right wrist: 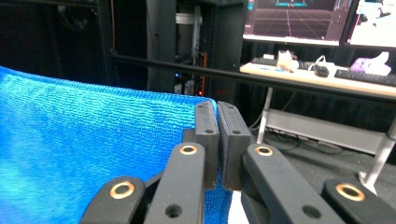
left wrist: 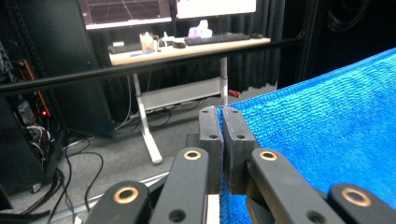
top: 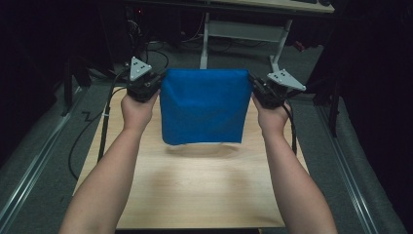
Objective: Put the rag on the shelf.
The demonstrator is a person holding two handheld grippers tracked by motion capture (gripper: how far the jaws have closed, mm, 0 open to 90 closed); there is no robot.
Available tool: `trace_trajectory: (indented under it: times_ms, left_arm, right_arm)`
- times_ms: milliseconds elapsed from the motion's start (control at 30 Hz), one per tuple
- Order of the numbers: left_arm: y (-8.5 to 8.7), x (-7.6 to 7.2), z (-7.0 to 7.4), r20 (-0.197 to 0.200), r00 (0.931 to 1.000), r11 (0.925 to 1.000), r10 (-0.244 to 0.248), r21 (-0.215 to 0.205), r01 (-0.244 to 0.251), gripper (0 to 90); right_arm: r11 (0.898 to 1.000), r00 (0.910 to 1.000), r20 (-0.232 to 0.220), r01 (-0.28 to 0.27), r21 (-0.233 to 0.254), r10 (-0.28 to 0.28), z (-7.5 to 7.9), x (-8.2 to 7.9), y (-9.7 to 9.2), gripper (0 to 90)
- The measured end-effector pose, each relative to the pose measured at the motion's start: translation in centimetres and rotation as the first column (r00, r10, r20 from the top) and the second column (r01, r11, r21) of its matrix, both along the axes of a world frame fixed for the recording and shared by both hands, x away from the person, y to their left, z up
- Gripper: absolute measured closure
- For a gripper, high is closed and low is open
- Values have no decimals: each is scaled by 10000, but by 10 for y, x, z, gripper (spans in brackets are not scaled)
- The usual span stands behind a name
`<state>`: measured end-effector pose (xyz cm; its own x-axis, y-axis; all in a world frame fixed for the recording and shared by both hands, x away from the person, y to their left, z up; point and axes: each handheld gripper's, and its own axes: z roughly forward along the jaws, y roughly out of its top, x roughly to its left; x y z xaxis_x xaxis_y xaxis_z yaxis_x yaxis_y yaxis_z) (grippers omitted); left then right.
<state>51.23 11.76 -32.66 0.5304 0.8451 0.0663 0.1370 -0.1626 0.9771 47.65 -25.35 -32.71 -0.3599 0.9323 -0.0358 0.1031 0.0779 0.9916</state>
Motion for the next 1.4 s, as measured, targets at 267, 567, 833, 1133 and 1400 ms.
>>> trace_trajectory:
  times_ms: [267, 567, 833, 1133, 1400]
  left_arm:
    - [-7, 28, -25, -1084, 9937, 9988, 276, 435, -230, 876]
    - [-4, 35, -61, -1915, 9811, 9968, 272, 792, -122, 876]
    - [0, 30, -87, -2750, 9614, 9965, -24, 799, 254, 876]
    - [2, 17, -115, -3004, 9535, 9983, -257, 414, 400, 876]
    - [4, 13, -128, -3265, 9441, 9985, -443, 165, 526, 876]
  right_arm:
    - [9993, 9956, -905, 208, -296, -234, -25, 31, 0, 888]
    - [9950, 9876, -1547, 106, -991, -259, -51, 44, 7, 887]
    - [9935, 9751, -2214, -118, -1134, -137, -76, 43, 10, 887]
    - [9951, 9651, -2616, -177, -971, -84, -105, 30, 7, 887]
    - [9942, 9582, -2860, -340, -1020, 34, -118, 24, 7, 887]
